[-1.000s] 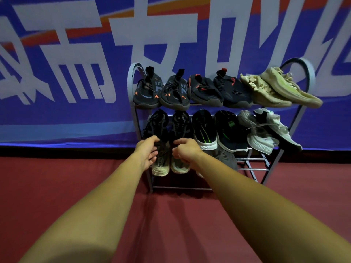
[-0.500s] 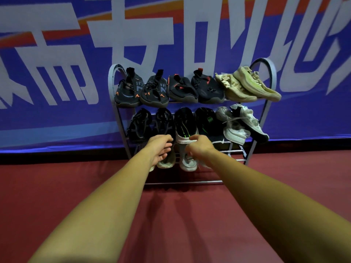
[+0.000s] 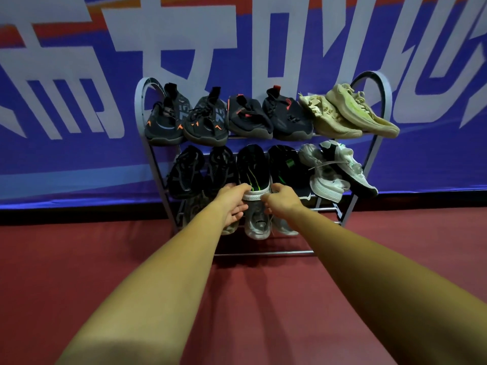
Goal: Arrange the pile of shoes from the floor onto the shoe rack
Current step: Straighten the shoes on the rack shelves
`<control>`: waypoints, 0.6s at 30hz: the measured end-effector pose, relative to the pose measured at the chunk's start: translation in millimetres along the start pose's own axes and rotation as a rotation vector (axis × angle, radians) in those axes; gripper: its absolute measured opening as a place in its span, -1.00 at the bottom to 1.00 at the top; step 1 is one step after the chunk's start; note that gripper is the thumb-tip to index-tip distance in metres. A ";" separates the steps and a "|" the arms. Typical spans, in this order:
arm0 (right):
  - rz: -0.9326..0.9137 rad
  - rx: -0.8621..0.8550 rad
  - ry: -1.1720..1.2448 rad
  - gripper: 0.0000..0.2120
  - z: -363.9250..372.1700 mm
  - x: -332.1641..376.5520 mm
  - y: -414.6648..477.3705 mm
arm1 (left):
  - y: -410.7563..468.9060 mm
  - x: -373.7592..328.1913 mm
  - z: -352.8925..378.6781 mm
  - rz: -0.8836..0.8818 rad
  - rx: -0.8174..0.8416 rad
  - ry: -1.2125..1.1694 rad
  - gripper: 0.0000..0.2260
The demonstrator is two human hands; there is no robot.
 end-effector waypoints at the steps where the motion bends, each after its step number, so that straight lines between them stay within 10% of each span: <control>1: 0.007 -0.006 0.016 -0.78 0.7 -0.5 1.7 | 2.6 -0.6 2.0 -0.003 0.002 -0.005 -0.87; 18: -0.058 0.004 0.327 -0.55 -24.4 29.0 -12.8 | -5.9 -16.1 10.5 0.020 0.082 -0.303 -0.61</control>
Point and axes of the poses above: each hand's wrist, its own y-axis towards the middle knuckle, its own z-axis out of the palm, x = y × z, the point moved 2 cm from there along y, towards the middle knuckle, and after that the axes turned 15 degrees about -z, right-handed, at the moved point
